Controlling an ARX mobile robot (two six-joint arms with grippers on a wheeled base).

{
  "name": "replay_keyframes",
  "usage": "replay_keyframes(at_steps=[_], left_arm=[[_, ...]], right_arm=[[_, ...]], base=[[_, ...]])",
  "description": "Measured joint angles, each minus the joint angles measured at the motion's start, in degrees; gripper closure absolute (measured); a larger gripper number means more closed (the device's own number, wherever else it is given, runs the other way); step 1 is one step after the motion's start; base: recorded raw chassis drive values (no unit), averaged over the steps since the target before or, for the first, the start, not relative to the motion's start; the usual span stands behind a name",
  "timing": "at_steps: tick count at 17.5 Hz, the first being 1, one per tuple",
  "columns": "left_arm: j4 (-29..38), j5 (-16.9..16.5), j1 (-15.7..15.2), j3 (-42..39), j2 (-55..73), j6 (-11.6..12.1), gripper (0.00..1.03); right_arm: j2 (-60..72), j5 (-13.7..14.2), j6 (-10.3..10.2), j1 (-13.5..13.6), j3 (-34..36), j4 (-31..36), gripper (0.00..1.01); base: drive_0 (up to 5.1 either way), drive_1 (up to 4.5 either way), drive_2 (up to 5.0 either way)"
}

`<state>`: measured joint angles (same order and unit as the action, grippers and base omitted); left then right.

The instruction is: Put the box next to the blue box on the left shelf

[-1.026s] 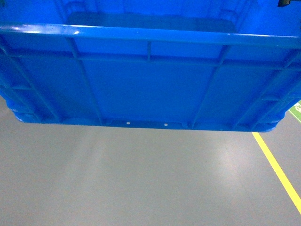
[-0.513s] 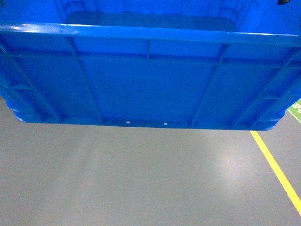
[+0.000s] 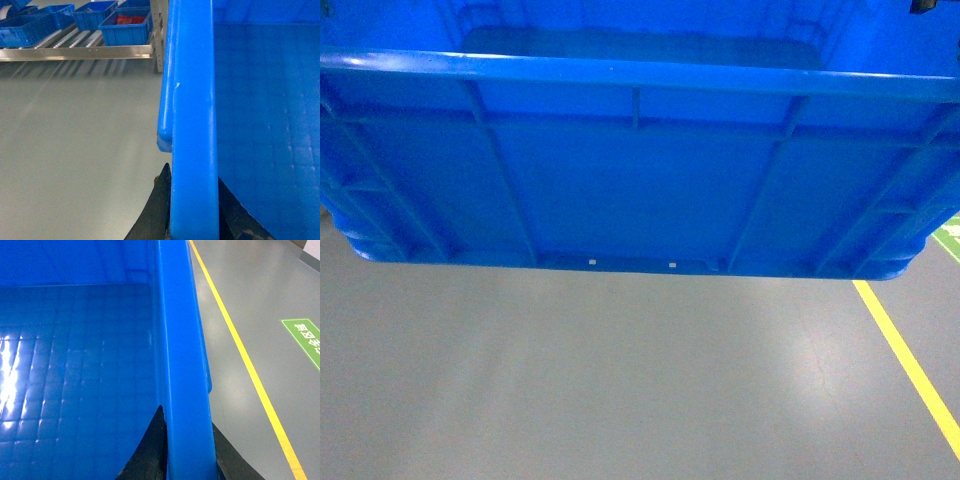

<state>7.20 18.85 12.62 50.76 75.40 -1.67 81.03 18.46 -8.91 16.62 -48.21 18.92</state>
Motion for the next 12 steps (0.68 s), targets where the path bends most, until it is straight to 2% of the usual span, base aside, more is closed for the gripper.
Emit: replay_keyframes(at_steps=[12], left_arm=[[0.3,0.0,0.0,0.0,0.0,0.0,0.94]], right_arm=[[0.0,0.0,0.0,0.0,0.0,0.3,0.92]], base=[[-0.1,4.26,-4.4]])
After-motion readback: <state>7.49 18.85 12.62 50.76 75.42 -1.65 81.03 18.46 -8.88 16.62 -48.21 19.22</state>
